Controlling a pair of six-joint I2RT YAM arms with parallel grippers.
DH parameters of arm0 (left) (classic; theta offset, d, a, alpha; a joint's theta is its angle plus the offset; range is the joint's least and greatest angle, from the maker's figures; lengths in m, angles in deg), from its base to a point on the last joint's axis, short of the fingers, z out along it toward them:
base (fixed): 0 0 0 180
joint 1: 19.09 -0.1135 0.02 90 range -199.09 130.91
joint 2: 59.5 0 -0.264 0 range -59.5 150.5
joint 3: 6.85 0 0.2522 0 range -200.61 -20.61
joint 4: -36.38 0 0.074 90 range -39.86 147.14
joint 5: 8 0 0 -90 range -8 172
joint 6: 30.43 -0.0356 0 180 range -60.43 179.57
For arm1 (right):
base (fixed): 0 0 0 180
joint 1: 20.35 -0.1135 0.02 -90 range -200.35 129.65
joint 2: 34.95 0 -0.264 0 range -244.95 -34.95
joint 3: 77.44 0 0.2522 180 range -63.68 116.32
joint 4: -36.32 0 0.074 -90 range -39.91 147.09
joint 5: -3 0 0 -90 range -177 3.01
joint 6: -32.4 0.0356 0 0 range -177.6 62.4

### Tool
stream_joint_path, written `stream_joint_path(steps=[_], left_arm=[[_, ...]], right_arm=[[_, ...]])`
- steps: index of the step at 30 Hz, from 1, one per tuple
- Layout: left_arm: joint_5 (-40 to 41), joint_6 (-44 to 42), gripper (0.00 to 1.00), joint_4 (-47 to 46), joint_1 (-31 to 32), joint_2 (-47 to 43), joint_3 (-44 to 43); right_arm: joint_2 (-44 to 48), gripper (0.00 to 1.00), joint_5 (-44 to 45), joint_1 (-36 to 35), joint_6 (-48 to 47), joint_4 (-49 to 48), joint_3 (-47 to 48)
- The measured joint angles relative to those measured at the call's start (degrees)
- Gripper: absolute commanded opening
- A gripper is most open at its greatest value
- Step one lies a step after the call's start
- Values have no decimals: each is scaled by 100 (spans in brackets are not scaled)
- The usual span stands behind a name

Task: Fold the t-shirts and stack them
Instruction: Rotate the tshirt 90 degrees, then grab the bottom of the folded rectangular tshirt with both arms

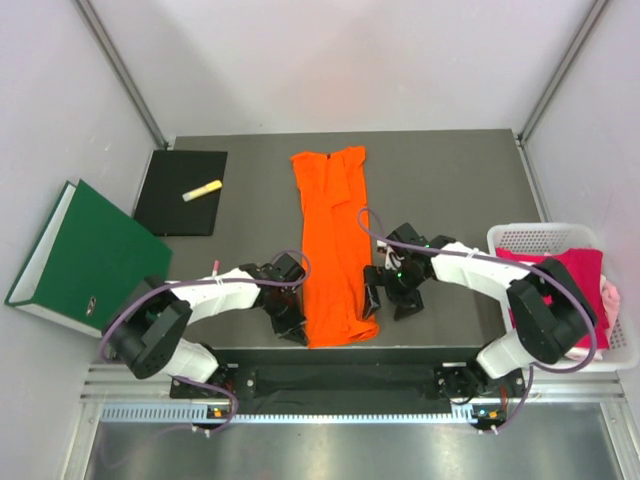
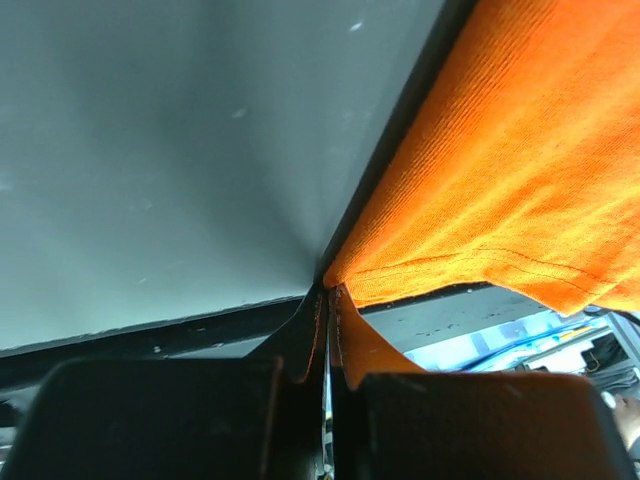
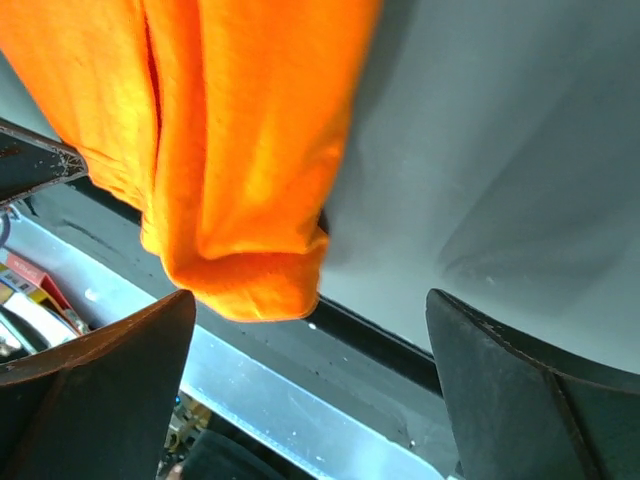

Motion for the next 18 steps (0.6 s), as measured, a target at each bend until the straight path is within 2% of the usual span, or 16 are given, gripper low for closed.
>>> stream_joint_path(steps=[5,8,9,10,13,18], left_arm=[[61,-17,0,72,-13,-125,76],[76,-20,0,94,-24,-131,76],[76,-20,0,94,-28,-131,76],[76,-20,0,92,-28,-131,76],[76,-20,0,92,-28,-131,76],[81,-20,0,90,-28,-131,76]], right_arm=[[540,90,-44,459,55,-42,-273],[911,79,-304,852,260,-426,-732],[970,71,-396,929,341,-568,-890],[1008,69,-542,1014,466,-780,-1088],[846,68,-975,1084,813,-1276,-1593],[592,67,-1423,1082,1038,-1670,-1659]])
